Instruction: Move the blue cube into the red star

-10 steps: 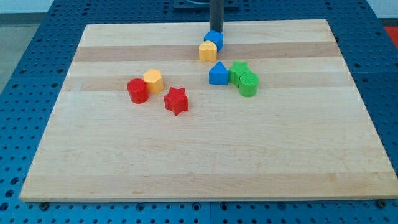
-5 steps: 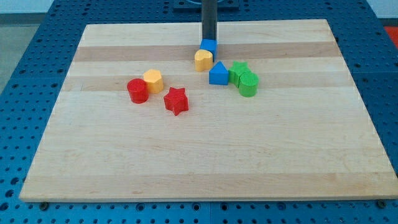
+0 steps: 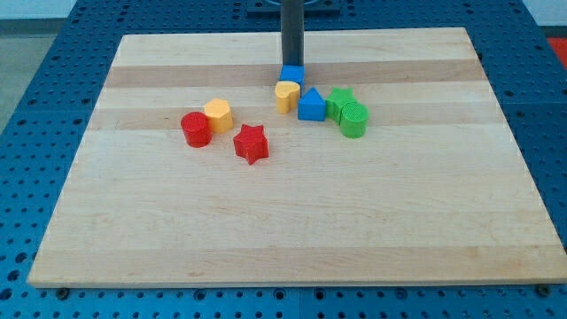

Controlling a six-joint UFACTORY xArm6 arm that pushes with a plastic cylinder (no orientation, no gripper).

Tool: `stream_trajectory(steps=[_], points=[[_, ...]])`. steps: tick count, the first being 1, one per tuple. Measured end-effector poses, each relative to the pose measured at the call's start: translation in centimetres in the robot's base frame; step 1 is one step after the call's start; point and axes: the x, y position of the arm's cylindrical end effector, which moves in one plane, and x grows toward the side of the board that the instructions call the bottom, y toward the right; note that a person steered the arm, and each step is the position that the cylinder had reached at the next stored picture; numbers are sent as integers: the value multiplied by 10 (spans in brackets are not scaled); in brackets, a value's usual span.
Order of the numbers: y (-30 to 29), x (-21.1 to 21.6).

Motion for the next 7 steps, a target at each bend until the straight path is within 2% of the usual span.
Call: stream_trajectory(steps=[7], points=[[-62,63]])
